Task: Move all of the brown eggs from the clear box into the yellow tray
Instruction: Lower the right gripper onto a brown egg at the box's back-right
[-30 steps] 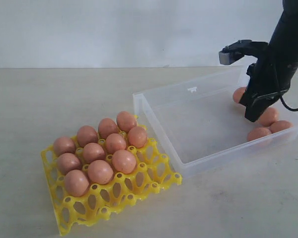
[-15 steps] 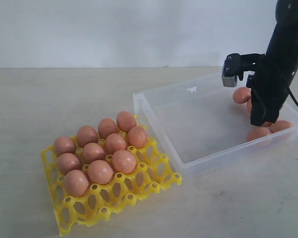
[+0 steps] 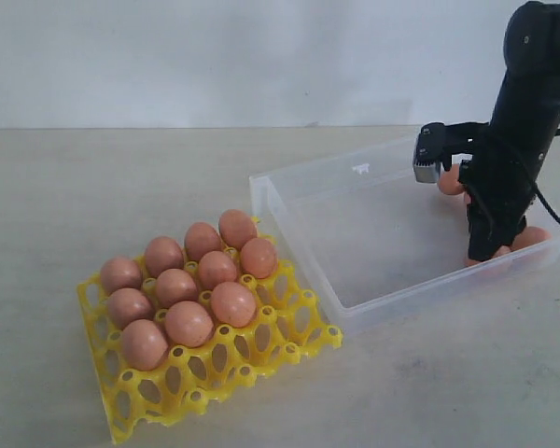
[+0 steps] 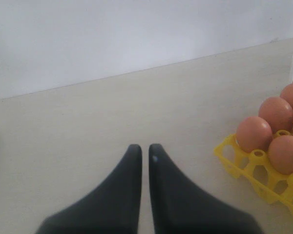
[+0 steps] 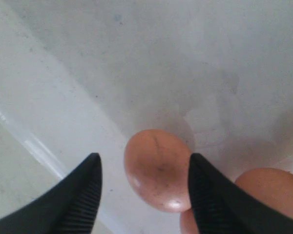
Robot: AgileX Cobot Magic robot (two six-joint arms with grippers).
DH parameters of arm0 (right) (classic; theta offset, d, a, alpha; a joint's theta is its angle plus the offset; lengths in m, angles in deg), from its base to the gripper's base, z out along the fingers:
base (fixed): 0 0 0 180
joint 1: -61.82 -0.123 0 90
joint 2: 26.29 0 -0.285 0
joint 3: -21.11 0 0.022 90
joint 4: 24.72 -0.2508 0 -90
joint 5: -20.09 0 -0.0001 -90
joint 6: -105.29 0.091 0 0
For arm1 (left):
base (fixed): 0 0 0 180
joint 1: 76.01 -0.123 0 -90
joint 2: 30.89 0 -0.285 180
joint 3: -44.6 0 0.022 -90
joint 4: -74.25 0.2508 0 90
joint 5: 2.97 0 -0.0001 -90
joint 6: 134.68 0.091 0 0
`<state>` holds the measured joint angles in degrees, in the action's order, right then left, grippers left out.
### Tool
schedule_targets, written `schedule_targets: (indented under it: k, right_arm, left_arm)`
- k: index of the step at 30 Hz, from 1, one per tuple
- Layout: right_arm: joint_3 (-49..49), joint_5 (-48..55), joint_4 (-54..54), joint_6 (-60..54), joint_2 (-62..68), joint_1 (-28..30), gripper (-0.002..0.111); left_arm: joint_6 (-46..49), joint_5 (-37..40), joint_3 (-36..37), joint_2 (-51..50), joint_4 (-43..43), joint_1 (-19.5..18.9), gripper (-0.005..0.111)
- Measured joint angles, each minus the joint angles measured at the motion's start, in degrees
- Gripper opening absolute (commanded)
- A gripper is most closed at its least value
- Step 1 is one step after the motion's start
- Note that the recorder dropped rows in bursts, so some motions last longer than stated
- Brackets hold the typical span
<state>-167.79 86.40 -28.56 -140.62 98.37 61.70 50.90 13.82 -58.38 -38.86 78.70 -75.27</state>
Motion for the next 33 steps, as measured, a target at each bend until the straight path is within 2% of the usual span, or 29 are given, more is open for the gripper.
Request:
schedule_targets:
  k: [11,16,33]
  right_arm:
    - [0.0,-5.2,2.9,1.9,0.0,0.0,0.058]
    - [0.0,-5.3,6.6,5.1,0.0,0.0,0.058]
    - [-0.1,-4.7,8.3,9.4,5.4,0.0,0.058]
  left_arm:
    - [0.0,0.0,0.0,0.0,0.0,0.0,0.004]
    - [0.0,0.0,0.0,0.0,0.0,0.0,0.004]
    - [0.0,0.0,0.0,0.0,0.0,0.0,0.004]
